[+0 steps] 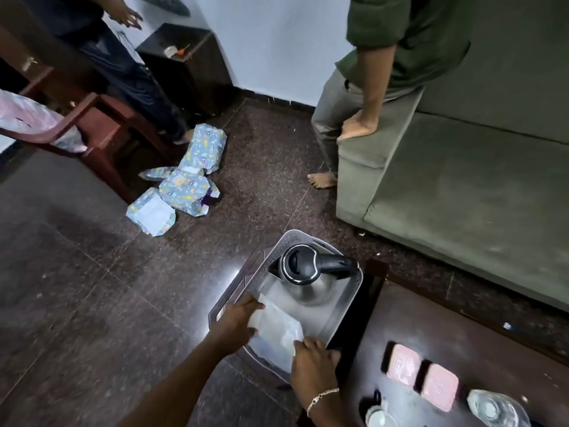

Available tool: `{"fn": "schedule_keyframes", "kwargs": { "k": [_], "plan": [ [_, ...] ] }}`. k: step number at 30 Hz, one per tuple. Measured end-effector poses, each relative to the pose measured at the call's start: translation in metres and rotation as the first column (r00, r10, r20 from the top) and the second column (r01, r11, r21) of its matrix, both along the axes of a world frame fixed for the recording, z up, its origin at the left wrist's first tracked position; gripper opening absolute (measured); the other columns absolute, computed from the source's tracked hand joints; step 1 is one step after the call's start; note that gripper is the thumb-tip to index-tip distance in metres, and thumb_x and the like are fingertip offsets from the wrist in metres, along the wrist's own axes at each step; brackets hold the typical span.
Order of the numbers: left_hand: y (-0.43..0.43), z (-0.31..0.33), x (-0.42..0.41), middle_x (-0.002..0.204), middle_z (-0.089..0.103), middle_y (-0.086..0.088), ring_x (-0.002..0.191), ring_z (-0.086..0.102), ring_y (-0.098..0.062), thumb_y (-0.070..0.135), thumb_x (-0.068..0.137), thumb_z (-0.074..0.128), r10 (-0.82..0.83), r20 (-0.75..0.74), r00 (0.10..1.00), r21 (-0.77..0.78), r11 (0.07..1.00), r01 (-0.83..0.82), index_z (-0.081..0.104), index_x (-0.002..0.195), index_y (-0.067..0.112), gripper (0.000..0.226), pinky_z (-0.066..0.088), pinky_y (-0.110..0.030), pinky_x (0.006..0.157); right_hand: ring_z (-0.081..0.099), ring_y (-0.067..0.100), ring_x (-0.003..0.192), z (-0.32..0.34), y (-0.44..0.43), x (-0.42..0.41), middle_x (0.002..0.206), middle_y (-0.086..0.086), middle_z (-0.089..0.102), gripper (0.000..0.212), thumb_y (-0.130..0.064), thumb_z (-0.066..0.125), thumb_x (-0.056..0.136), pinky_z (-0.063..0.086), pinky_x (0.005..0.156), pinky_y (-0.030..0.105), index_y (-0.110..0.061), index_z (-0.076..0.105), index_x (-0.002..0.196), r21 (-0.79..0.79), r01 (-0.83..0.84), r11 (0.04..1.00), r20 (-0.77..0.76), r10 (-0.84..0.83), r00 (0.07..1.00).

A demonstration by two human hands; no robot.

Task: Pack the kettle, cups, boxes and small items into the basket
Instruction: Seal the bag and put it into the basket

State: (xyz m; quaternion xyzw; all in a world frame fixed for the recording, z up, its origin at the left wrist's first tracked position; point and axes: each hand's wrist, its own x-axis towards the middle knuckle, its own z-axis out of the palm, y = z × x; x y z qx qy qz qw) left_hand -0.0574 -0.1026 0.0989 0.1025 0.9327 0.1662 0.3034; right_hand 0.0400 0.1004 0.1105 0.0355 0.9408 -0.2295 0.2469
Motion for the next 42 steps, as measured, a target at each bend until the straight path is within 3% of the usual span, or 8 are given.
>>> {"fn": "schedule_keyframes", "kwargs": {
  "k": [2,4,11,15,19,23,30,42],
  "plan": [
    [-0.003,-0.021,-0.004,0.157,0.044,0.004,0.139,0.051,-0.021,0.015,0.084,0.080,-0.070,0.028,0.997,-0.034,0.997,0.071,0.052,0.148,0.018,0.070,0.040,-0.031,0.116,0.066,0.025,0.078,-0.008,-0.011,-0.001,0.071,-0.002,0.066,0.029,-0.010,0.081,0.039,0.037,0.069,0.043,-0.019,0.067,0.063,0.089,0.005,0.996,-0.001,-0.005,1.000],
    [-0.002,-0.036,-0.006,0.157,0.044,-0.001,0.138,0.053,-0.025,0.013,0.085,0.079,-0.141,0.014,0.990,-0.059,0.988,0.142,0.050,0.150,0.014,0.072,0.042,-0.035,0.116,0.065,0.026,0.072,-0.019,-0.019,0.000,0.063,-0.001,0.064,0.031,-0.010,0.083,0.031,0.031,0.069,0.041,-0.017,0.066,0.056,0.153,0.013,0.988,-0.035,-0.008,0.999],
    [0.001,-0.071,-0.001,0.147,0.047,-0.003,0.131,0.052,-0.030,0.008,0.088,0.073,-0.266,-0.004,0.964,-0.180,0.948,0.261,0.047,0.147,0.013,0.064,0.050,-0.041,0.106,0.063,0.033,0.079,-0.049,-0.039,0.002,0.066,0.003,0.065,0.015,-0.008,0.082,0.049,0.033,0.071,0.045,-0.005,0.072,0.061,0.269,-0.008,0.963,0.057,-0.008,0.998],
    [0.004,-0.078,0.003,0.145,0.043,-0.009,0.128,0.049,-0.034,-0.006,0.080,0.067,-0.315,-0.030,0.949,-0.292,0.910,0.293,0.053,0.134,0.008,0.057,0.060,-0.046,0.089,0.041,0.038,0.120,-0.067,-0.037,-0.005,0.118,0.008,0.058,0.036,-0.016,0.044,0.089,0.027,0.090,0.053,-0.012,0.073,0.110,0.320,-0.069,0.945,0.207,0.001,0.978],
    [0.014,-0.077,0.003,0.122,0.056,-0.014,0.101,0.056,-0.034,-0.003,0.060,0.076,-0.476,-0.084,0.875,-0.457,0.799,0.390,0.061,0.114,0.015,0.059,0.056,-0.044,0.073,0.048,0.035,0.099,-0.063,-0.032,-0.013,0.099,0.009,0.058,0.030,-0.013,0.048,0.078,0.031,0.080,0.047,-0.016,0.077,0.082,0.285,-0.065,0.956,0.084,0.043,0.996],
    [0.016,-0.089,0.001,0.134,0.046,-0.009,0.120,0.053,-0.034,-0.003,0.079,0.067,-0.423,0.044,0.905,-0.295,0.860,0.416,0.042,0.138,0.025,0.070,0.053,-0.045,0.087,0.056,0.033,0.092,-0.075,-0.040,-0.024,0.109,0.007,0.059,0.031,-0.012,0.058,0.076,0.046,0.074,0.046,-0.019,0.069,0.103,0.135,-0.229,0.964,-0.094,0.243,0.965],
    [0.011,-0.105,-0.005,0.134,0.050,-0.011,0.125,0.051,-0.031,0.033,0.084,0.074,-0.491,0.070,0.868,-0.231,0.839,0.493,0.051,0.137,0.020,0.059,0.038,-0.039,0.106,0.041,0.037,0.123,-0.107,-0.031,-0.044,0.133,0.003,0.049,0.035,-0.033,0.055,0.087,0.044,0.096,0.053,-0.027,0.060,0.121,-0.178,-0.391,0.903,0.135,0.416,0.899],
    [0.008,-0.121,0.000,0.136,0.045,-0.009,0.117,0.057,-0.039,0.035,0.068,0.090,-0.402,0.050,0.914,-0.269,0.876,0.400,0.043,0.141,0.013,0.089,0.048,-0.048,0.104,0.051,0.037,0.121,-0.101,-0.017,-0.035,0.127,0.007,0.063,0.033,-0.021,0.051,0.094,0.041,0.096,0.047,-0.017,0.065,0.124,-0.053,-0.568,0.821,0.063,0.571,0.819]
  ]
}}
